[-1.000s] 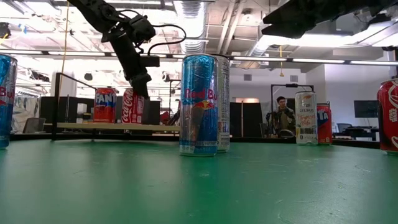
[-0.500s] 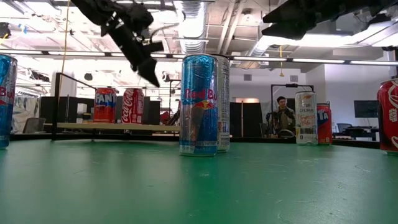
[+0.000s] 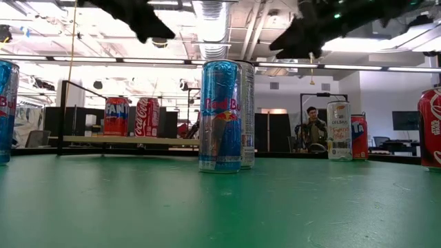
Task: Place canned beverage on shelf
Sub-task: Put the top blue soda can on the shelf
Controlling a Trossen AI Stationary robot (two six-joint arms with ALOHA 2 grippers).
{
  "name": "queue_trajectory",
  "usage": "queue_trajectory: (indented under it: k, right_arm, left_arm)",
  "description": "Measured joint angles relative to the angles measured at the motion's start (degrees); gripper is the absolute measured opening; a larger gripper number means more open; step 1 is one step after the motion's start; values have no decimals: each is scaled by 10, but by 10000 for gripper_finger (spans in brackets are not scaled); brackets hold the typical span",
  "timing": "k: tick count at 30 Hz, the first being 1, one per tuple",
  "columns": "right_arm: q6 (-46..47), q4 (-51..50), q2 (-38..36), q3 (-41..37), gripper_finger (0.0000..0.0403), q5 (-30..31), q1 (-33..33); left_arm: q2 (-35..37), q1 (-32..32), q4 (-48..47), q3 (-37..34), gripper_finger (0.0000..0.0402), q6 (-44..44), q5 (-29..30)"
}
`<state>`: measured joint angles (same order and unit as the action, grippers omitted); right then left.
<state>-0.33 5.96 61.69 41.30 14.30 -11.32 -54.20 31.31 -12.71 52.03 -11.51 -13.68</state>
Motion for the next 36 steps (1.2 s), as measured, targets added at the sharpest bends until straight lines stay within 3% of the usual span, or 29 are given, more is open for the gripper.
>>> queue_trajectory:
  k: [6, 21, 30, 36]
  right_arm:
    - [-15, -1, 47, 46, 322, -101, -75]
    - [23, 31, 108, 54, 322, -160, -148]
    - [34, 36, 108, 54, 322, -160, -147]
    - [35, 35, 108, 54, 322, -160, -147]
  left_arm:
    - [150, -8, 76, -124, 0, 59, 4]
    - [437, -8, 174, -340, 0, 178, 21]
    - [542, -8, 202, -422, 0, 209, 55]
    - [538, -8, 209, -444, 0, 218, 54]
